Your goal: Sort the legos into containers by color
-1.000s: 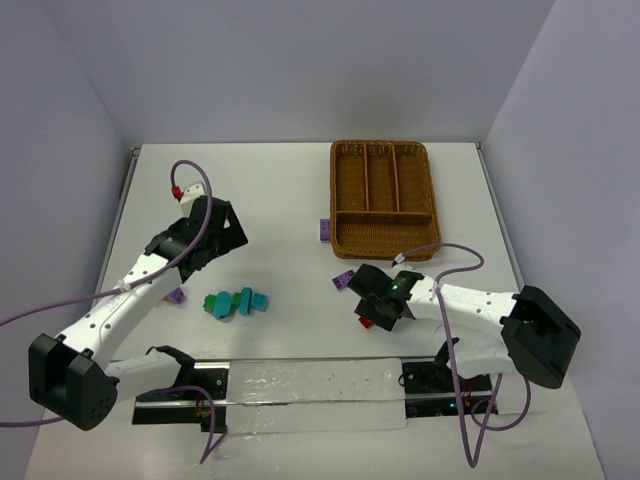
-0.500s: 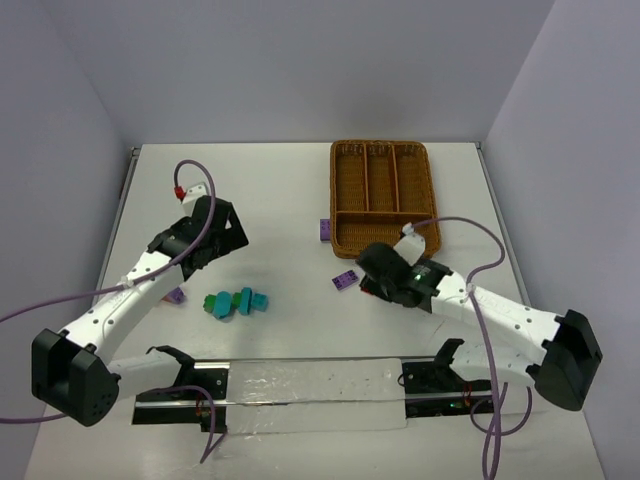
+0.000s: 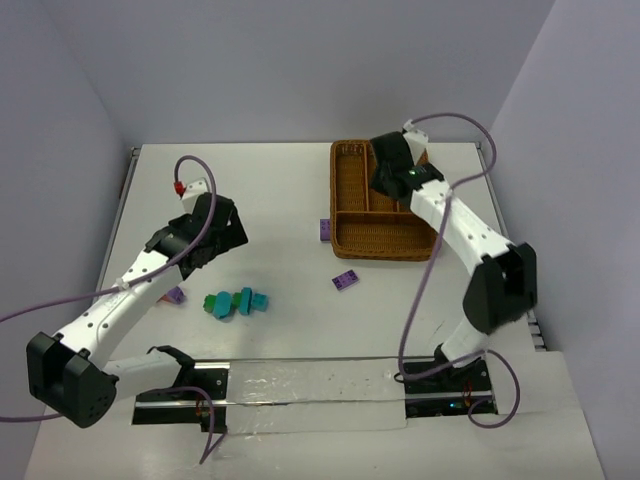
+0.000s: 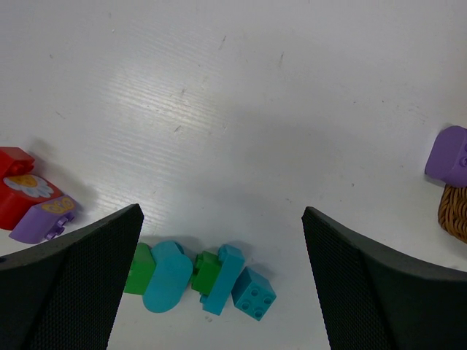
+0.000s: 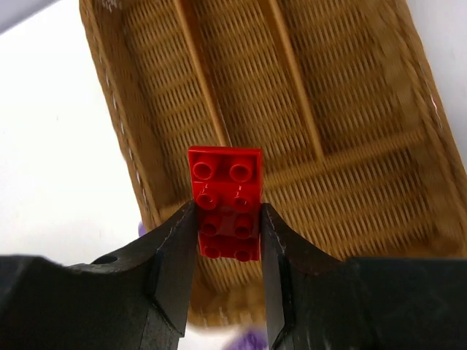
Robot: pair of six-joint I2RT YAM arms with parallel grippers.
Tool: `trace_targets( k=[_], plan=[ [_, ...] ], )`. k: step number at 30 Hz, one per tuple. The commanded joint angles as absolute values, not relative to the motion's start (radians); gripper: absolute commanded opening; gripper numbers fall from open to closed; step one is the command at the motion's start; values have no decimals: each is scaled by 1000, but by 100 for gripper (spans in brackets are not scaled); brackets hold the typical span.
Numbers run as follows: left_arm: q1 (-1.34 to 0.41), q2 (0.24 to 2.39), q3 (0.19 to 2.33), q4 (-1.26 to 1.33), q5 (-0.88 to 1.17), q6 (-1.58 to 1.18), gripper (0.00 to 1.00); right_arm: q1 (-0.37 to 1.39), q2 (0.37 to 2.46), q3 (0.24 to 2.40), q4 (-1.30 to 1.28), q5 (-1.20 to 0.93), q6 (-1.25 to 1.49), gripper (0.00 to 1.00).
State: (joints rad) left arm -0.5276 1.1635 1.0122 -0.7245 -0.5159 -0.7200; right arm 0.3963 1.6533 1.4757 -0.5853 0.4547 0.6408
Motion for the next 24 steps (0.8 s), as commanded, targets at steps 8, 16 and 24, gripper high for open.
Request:
trace_targets(
  k=[8, 16, 24],
  plan=[
    [-534, 1086, 1044, -754, -524, -676, 99, 294, 2019, 1800, -604, 453, 565, 28],
    [-537, 1070, 1047, -755, -514, -678, 99, 287, 1999, 1813, -598, 445, 553, 80],
    [-537, 1043, 994, -696, -492, -690, 99, 374, 1577, 1396, -506, 407, 574, 82]
  ],
)
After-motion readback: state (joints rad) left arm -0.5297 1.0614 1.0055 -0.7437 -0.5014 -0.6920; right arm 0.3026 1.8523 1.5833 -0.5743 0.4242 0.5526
